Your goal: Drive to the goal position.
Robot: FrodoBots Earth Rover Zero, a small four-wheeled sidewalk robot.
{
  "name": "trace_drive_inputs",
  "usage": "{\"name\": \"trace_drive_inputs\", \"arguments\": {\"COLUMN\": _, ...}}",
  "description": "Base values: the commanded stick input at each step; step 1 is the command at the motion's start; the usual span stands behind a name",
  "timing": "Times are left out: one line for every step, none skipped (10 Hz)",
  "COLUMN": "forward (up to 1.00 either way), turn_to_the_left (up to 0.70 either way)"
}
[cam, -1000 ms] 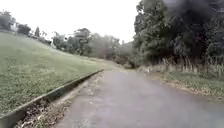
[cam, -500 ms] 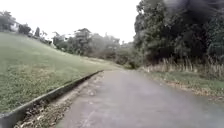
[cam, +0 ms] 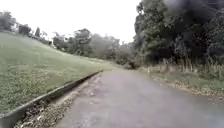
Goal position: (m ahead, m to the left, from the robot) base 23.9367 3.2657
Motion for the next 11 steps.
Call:
{"name": "trace_drive_inputs", "arguments": {"forward": 0.70, "turn_to_the_left": 0.00}}
{"name": "trace_drive_inputs", "arguments": {"forward": 0.70, "turn_to_the_left": 0.00}}
{"name": "trace_drive_inputs", "arguments": {"forward": 0.70, "turn_to_the_left": 0.00}}
{"name": "trace_drive_inputs", "arguments": {"forward": 0.70, "turn_to_the_left": 0.00}}
{"name": "trace_drive_inputs", "arguments": {"forward": 0.70, "turn_to_the_left": 0.00}}
{"name": "trace_drive_inputs", "arguments": {"forward": 0.70, "turn_to_the_left": 0.00}}
{"name": "trace_drive_inputs", "arguments": {"forward": 0.70, "turn_to_the_left": 0.00}}
{"name": "trace_drive_inputs", "arguments": {"forward": 0.70, "turn_to_the_left": 0.00}}
{"name": "trace_drive_inputs", "arguments": {"forward": 0.70, "turn_to_the_left": 0.00}}
{"name": "trace_drive_inputs", "arguments": {"forward": 0.70, "turn_to_the_left": 0.00}}
{"name": "trace_drive_inputs", "arguments": {"forward": 0.70, "turn_to_the_left": 0.00}}
